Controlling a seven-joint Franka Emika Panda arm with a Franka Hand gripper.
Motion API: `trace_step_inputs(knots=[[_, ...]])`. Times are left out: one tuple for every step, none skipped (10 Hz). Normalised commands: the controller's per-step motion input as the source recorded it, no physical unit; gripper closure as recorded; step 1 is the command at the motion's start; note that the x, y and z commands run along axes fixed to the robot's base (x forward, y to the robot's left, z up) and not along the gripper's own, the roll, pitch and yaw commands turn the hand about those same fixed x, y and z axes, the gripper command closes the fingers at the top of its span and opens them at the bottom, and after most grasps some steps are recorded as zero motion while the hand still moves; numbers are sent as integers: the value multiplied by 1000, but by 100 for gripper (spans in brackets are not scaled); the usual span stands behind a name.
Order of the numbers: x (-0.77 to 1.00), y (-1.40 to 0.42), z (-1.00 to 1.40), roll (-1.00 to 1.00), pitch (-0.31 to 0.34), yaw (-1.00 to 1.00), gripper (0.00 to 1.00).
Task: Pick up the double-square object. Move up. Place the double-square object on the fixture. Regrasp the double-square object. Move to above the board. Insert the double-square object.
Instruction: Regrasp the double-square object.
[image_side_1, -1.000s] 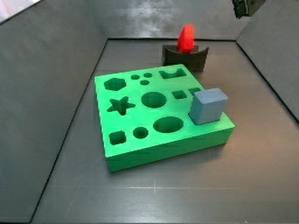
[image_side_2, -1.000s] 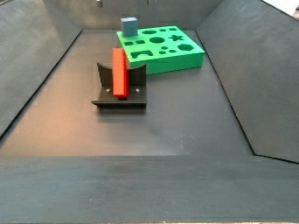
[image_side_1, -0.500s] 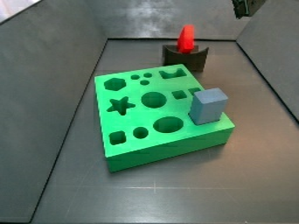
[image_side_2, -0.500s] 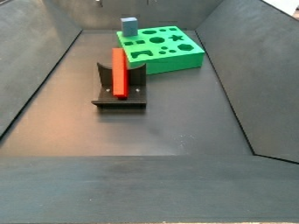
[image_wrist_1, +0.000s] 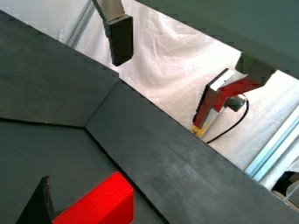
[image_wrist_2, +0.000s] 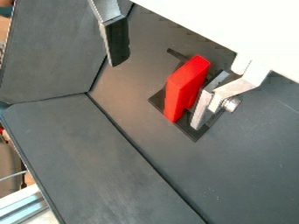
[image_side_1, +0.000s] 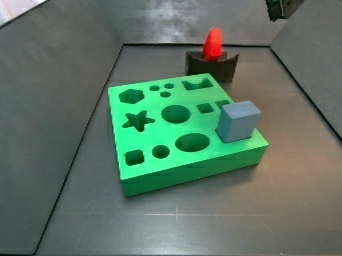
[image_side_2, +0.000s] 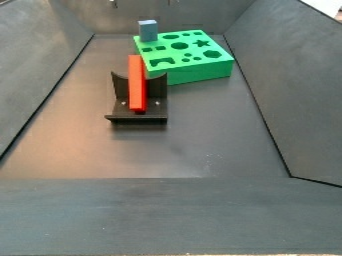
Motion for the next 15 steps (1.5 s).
trace_step_inputs(knots=[[323,-46,-32,138,78,106,0],[323,-46,-32,138,78,106,0],[323,-46,-32,138,78,106,0],[126,69,-1000,108,37,116,0],[130,69,-1000,113,28,125,0],[134,62,-1000,110,18,133,0],[138,51,-1000,102,12,122,0],[141,44,-1000,97,10,108,0],[140,36,-1000,100,7,100,0],[144,29,-1000,103,2,93,0],[150,24,-1000,101,2,86,0],[154,18,-1000,103,1,80,0],[161,10,-1000,102,6,74,0],[164,3,-1000,104,11,70,0],[168,-6,-1000,103,19,69,0]])
